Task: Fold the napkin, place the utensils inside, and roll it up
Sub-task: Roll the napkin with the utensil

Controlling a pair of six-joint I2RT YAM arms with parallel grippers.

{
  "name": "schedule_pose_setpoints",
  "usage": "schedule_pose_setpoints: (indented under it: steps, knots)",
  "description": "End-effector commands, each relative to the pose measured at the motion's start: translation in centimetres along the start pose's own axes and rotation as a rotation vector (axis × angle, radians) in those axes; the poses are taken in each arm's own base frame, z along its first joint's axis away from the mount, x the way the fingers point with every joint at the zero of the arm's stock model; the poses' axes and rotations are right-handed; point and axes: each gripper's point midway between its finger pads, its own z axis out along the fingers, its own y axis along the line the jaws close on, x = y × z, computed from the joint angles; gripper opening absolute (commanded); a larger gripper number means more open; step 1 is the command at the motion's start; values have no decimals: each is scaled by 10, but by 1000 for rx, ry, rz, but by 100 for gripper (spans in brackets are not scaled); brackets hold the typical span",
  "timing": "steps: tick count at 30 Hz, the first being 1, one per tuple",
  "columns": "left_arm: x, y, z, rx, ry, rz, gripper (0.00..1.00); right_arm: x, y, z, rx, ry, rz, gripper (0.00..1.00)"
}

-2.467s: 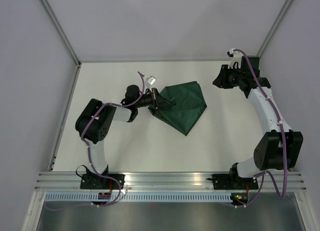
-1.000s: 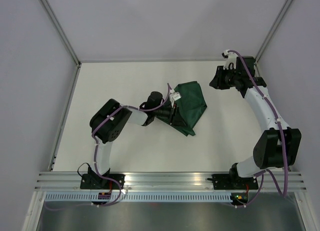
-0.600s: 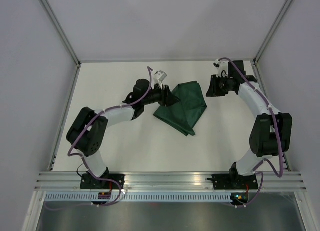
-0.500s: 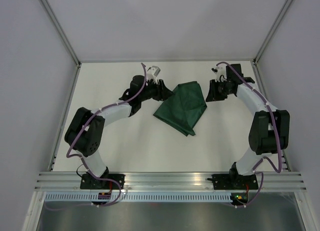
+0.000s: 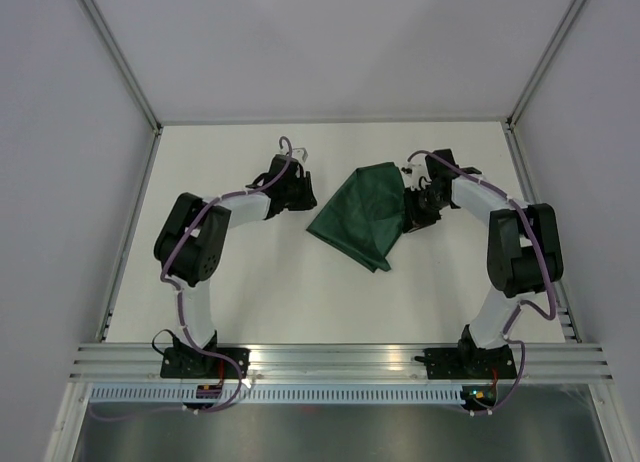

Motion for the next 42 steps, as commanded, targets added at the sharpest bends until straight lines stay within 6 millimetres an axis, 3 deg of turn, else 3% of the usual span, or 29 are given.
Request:
schedule_pose_setpoints:
  steps: [1, 8, 18, 24, 26, 30, 38, 42]
  knots:
    - [3, 4, 1, -31, 7, -32, 32, 4, -10, 11, 49, 23, 2, 24]
    - [25, 3, -8, 6, 0, -76, 31, -1, -16, 28, 82, 44, -9, 24]
    - [60, -7, -20, 53, -3, -140, 26, -36, -24, 45, 119, 23, -36, 24]
    - [84, -5, -39, 62, -13, -200, 24, -56, -29, 59, 135, 19, -49, 24]
    - [82, -11, -46, 82, -39, -217, 24, -67, -29, 60, 138, 0, -57, 24]
    - [101, -9, -59, 81, -40, -246, 23, -73, -30, 68, 133, 7, -66, 24]
    - [112, -11, -77, 110, -70, -279, 22, -80, -25, 58, 125, -16, -102, 25]
    - [106, -7, -86, 90, -104, -285, 23, -93, -30, 39, 182, -60, -125, 32]
